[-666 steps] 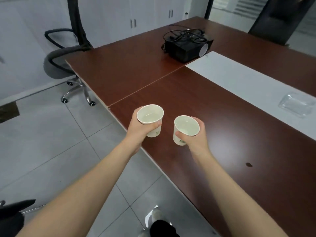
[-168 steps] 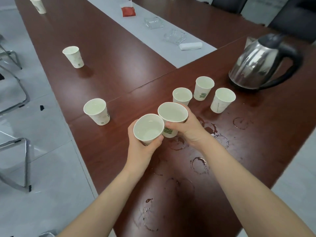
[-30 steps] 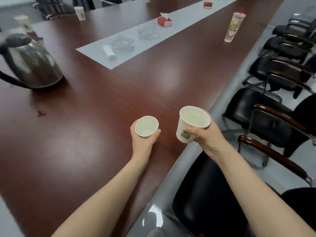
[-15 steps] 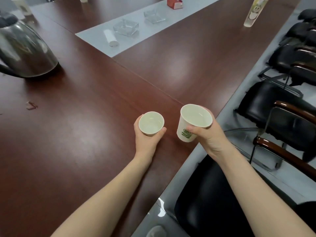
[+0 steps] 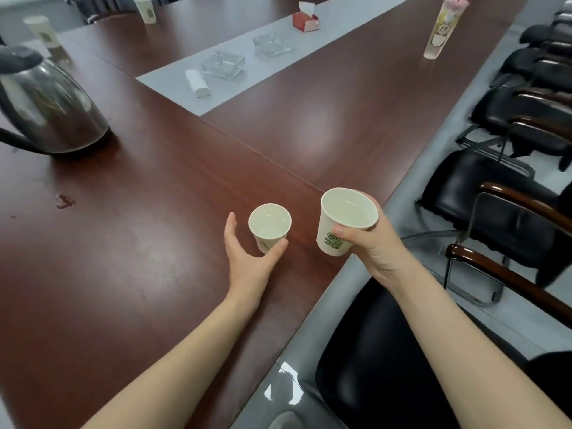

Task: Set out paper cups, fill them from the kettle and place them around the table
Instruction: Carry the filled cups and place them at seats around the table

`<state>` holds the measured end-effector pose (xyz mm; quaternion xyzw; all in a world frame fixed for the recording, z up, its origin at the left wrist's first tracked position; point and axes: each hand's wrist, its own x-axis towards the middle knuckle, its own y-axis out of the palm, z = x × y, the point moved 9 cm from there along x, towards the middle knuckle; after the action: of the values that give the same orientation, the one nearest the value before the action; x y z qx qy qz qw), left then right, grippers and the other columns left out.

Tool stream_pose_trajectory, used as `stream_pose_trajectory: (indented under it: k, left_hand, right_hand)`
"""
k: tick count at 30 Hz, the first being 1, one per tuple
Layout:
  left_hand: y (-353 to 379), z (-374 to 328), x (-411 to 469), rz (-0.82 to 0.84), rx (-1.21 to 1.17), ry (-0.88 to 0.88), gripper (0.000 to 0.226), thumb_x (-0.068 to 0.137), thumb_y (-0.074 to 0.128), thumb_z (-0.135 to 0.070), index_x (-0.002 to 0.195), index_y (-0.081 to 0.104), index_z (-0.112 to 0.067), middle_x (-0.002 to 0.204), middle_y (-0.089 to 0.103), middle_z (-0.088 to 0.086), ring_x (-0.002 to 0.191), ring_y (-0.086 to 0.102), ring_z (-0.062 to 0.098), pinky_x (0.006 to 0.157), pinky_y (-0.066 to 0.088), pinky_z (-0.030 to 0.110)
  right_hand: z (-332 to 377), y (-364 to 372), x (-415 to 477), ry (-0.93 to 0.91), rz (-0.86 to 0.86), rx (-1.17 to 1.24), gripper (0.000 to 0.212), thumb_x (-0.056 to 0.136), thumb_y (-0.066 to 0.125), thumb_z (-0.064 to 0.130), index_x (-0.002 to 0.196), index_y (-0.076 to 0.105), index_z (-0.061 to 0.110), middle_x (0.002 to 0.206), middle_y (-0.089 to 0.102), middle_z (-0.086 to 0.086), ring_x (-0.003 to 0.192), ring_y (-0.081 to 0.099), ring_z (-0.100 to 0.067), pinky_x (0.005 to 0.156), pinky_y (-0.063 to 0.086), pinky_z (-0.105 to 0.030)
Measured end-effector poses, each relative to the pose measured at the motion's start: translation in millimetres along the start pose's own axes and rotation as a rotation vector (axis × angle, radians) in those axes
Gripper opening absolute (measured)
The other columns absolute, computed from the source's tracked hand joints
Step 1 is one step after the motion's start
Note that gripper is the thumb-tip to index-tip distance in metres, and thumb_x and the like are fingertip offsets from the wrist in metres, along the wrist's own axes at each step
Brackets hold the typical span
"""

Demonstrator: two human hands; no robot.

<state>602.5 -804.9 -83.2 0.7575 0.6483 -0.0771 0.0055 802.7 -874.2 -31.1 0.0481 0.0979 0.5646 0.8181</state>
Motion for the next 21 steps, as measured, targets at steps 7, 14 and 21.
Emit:
stream_pose_trajectory:
  k: [7,14,21]
  left_hand:
    - [13,-94,-40,0.166,-0.047,0.158,0.073,0.066,0.070,-0.049,0.130,0.035,-0.045,0.144,0.037,-0.014,0.127,0.034,-0.013,0.107,0.027,0.018]
    - [111,-164,-103,0.717,-0.111,-0.057,0.048,0.083,0.057,-0.058,0.127,0.047,-0.043,0.137,0.049,-0.017,0.114,0.049,-0.006,0.089,0.045,0.041]
    - [186,-221,-205,1.167,-0.117,-0.026,0.053,0.080,0.044,-0.068,0.125,0.052,-0.040,0.125,0.062,-0.010,0.116,0.059,0.011,0.084,0.051,0.039]
  right_hand:
    - [45,2,-41,-0.018,-0.041,-0.006,0.077,0.041,0.080,0.021,0.113,0.054,0.026,0.103,0.067,0.009,0.099,0.061,-0.009,0.086,0.049,-0.034]
    - [127,-23,-105,-0.097,-0.130,-0.024,0.074,0.045,0.080,0.019,0.114,0.054,0.023,0.102,0.068,0.008,0.099,0.062,-0.009,0.080,0.051,-0.028]
    - [193,-82,-197,-0.173,-0.313,-0.015,0.072,0.055,0.079,0.008,0.122,0.053,0.016,0.105,0.067,0.001,0.102,0.062,-0.016,0.081,0.053,-0.037]
